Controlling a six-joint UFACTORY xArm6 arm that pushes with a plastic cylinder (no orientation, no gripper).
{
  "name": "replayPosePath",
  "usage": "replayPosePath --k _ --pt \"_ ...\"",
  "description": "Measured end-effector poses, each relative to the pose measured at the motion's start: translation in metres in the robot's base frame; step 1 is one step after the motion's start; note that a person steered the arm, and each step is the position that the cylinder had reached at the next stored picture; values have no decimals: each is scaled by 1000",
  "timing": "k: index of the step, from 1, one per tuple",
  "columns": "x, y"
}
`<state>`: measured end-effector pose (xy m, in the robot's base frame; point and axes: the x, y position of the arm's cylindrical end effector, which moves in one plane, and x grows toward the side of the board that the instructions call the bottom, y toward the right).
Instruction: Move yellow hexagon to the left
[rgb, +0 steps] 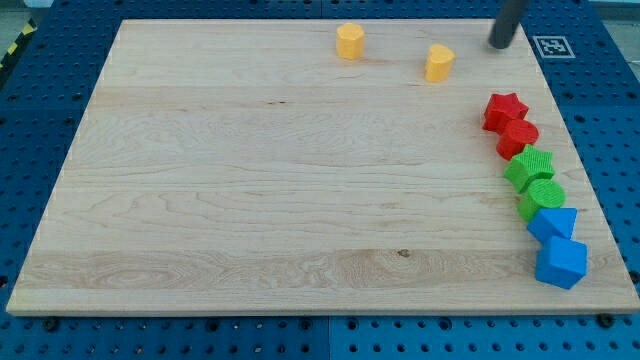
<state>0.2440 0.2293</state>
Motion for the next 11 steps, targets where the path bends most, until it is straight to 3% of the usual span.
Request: replayPosePath --k 3,5,11 --pt "-1 -39" --pt "-15 -145" --pt "9 -163"
